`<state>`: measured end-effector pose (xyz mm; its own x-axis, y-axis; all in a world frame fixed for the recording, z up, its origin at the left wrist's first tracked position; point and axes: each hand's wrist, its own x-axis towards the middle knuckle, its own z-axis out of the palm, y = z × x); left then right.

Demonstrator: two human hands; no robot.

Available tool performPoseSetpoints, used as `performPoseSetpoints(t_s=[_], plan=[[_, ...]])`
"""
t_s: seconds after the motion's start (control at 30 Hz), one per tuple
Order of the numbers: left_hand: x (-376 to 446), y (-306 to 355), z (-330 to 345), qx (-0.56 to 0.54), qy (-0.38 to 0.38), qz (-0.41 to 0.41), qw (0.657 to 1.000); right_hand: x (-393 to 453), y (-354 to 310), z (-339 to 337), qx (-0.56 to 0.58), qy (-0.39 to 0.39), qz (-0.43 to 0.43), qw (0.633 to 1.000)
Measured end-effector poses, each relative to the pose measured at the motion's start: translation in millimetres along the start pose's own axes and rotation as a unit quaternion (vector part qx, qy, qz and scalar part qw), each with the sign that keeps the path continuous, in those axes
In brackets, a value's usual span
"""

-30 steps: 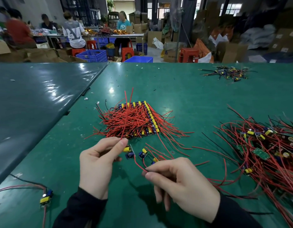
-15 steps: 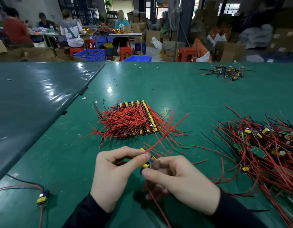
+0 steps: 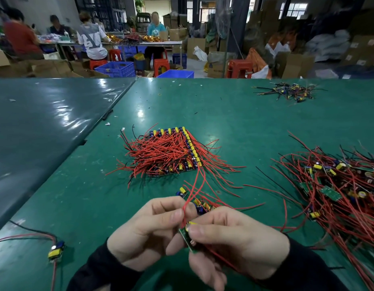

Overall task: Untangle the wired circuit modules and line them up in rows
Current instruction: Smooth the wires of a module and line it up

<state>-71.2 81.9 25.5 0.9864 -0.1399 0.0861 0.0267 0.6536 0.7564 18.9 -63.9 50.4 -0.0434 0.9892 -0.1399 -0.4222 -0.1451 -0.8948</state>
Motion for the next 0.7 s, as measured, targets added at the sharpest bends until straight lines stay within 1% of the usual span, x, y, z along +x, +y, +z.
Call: performPoseSetpoints(t_s=[0.07, 0.23, 0.33, 0.43, 0.5, 0.53, 0.63, 0.67, 0.7], plan=[[-0.2, 0.5, 1.8, -0.03, -0.033, -0.011, 0.999, -0.9, 0.0, 0.3, 0.02, -0.029, 0.007, 0.999], [-0.7, -4.4, -2.7, -0.016, -0.026, -0.02, 0.999, -2.3, 2.3, 0.0, 0.059, -0.053, 0.015, 0.997], [0.0, -7.8, -2.1, -0.028, -0.006, -0.016, 0.999, -3.7, 2.7, -0.3, 0.083, -0.059, 0.029, 0.994], [-1.0, -7.8, -0.5, 0.03, 0.048, -0.011, 0.998, -4.1, 1.3, 1.2, 0.09, -0.062, 0.03, 0.994], [-2.0, -6.3, -0.6, 0.04, 0.097, -0.003, 0.994, -4.0, -0.7, 1.7, 0.083, -0.059, 0.03, 0.994], [-2.8, -5.3, -1.9, 0.042, 0.096, 0.006, 0.994, -3.7, -1.8, 1.9, 0.074, -0.058, 0.028, 0.995], [-2.0, -1.8, 2.4, 0.048, 0.034, 0.049, 0.997, -1.8, -1.5, 1.8, 0.044, -0.031, 0.016, 0.998], [-1.5, -0.6, 4.1, 0.043, 0.037, 0.062, 0.996, -1.0, -0.5, 1.8, 0.045, -0.017, 0.014, 0.999], [-1.4, -0.1, 5.3, 0.04, 0.065, 0.069, 0.995, -0.4, 0.3, 1.6, 0.049, -0.006, 0.01, 0.999]])
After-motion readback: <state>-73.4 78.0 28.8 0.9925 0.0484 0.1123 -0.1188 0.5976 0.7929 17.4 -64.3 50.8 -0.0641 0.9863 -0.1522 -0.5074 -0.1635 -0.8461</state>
